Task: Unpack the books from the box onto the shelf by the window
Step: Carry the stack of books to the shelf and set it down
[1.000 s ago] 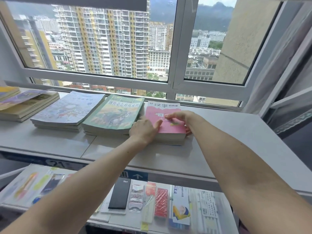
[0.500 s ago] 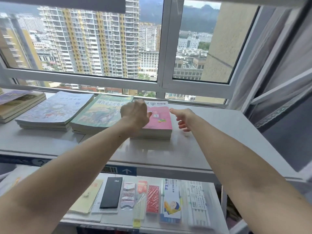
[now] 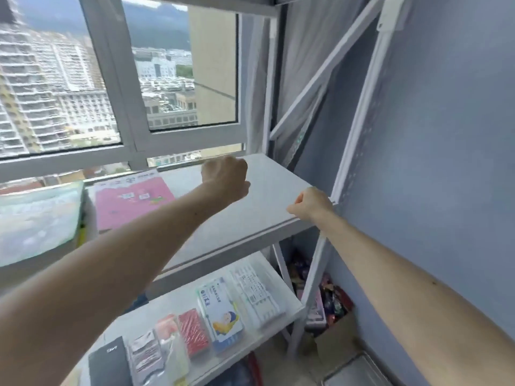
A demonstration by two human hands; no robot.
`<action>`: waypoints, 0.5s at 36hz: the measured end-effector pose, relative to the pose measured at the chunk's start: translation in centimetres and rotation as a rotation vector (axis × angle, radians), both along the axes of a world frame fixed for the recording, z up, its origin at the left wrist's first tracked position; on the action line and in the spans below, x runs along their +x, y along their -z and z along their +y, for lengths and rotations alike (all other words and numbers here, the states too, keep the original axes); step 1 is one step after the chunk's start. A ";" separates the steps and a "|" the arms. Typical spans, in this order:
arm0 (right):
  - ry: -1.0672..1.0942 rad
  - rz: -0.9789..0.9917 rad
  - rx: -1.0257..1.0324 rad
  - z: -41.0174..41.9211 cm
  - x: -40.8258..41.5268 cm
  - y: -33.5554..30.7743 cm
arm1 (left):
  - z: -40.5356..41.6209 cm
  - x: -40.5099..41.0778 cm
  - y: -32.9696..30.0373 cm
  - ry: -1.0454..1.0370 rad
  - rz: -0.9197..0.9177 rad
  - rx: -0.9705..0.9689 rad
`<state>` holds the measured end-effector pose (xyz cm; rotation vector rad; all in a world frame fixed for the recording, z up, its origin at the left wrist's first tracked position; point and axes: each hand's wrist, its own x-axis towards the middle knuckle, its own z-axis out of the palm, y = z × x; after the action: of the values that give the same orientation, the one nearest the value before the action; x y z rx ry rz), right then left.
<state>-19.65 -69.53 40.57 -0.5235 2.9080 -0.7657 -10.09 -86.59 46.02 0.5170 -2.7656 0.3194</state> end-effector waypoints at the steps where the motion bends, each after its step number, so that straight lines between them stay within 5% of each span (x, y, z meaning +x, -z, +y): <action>1: 0.043 -0.009 0.007 2.0 0.6 0.3 | 1.8 -0.5 0.3 0.059 -0.014 0.005; 18: 0.786 -0.214 0.067 40.2 19.8 6.7 | 38.4 2.7 11.0 0.781 -0.331 0.083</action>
<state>0.11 -29.34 33.90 0.7123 2.8708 -0.7115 -7.41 -48.17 35.05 -0.6599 -3.0278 0.1026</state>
